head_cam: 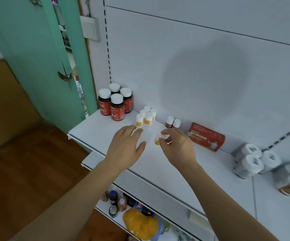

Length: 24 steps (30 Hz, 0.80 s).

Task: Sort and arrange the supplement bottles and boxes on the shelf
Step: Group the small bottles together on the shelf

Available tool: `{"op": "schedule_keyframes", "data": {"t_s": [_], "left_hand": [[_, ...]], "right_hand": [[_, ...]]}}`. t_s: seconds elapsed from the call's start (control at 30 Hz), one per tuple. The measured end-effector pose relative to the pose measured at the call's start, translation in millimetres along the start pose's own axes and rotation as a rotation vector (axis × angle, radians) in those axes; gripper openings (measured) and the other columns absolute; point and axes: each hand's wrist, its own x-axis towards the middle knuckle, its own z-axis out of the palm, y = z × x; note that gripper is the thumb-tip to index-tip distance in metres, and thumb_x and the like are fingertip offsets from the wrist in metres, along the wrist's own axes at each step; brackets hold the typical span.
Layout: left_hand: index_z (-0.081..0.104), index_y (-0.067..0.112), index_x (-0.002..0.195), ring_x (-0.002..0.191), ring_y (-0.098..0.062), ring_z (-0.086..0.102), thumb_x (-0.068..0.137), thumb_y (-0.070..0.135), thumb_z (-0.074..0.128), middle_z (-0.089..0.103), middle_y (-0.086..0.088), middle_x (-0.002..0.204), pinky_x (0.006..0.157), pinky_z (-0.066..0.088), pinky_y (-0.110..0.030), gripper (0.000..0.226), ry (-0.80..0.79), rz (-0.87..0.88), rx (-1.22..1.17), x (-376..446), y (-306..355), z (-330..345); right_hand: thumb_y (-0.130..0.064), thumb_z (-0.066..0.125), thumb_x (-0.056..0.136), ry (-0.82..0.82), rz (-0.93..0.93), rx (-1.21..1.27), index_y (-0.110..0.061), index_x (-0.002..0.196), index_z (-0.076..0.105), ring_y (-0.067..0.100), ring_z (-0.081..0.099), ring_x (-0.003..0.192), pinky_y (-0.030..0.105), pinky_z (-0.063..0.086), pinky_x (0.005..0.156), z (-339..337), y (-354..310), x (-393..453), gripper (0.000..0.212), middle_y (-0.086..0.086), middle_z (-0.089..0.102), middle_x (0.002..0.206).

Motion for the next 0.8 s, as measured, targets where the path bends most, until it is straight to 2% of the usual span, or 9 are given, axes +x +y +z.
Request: {"op": "schedule_keyframes", "data": {"t_s": [0.23,0.33,0.53,0.7,0.8], "left_hand": [[0.055,0.015,0.134,0.124,-0.029,0.051,0.095,0.040,0.053,0.055,-0.009,0.135,0.101,0.043,-0.041,0.046,-0.038,0.061,0.014,50,-47,7],[0.054,0.016,0.135,0.124,-0.027,0.050,0.095,0.040,0.053,0.054,-0.007,0.135,0.100,0.043,-0.039,0.047,-0.073,0.081,0.014,67,-62,12],[0.057,0.014,0.130,0.115,-0.026,0.053,0.092,0.037,0.058,0.057,-0.006,0.126,0.092,0.050,-0.038,0.044,-0.089,0.170,-0.057,84,-83,22],[0.055,0.015,0.130,0.118,-0.023,0.050,0.093,0.037,0.057,0.055,-0.004,0.127,0.091,0.046,-0.034,0.044,-0.120,0.248,-0.111,92,-104,27],[0.055,0.014,0.130,0.117,-0.024,0.050,0.093,0.037,0.056,0.055,-0.004,0.127,0.091,0.047,-0.035,0.043,-0.120,0.317,-0.136,92,-110,26]], "right_hand": [[-0.015,0.068,0.087,0.011,0.039,-0.027,-0.013,0.110,0.070,0.021,0.067,0.081,0.033,0.054,0.070,62,6,61,0.023,0.004,0.069,0.106],[-0.010,0.068,0.086,0.026,0.024,-0.040,-0.010,0.106,0.071,0.027,0.066,0.079,0.039,0.055,0.066,83,7,77,0.021,0.008,0.069,0.100],[-0.001,0.074,0.076,0.082,-0.027,-0.146,-0.006,0.087,0.068,0.028,0.060,0.062,0.031,0.046,0.051,105,5,86,0.013,0.009,0.066,0.080],[0.000,0.071,0.078,0.119,0.045,-0.195,-0.006,0.089,0.068,0.029,0.061,0.066,0.035,0.049,0.053,122,0,85,0.013,0.010,0.066,0.087],[0.003,0.072,0.076,0.134,0.079,-0.219,-0.006,0.090,0.069,0.030,0.061,0.066,0.033,0.048,0.052,128,-4,83,0.017,0.011,0.065,0.088]]}}
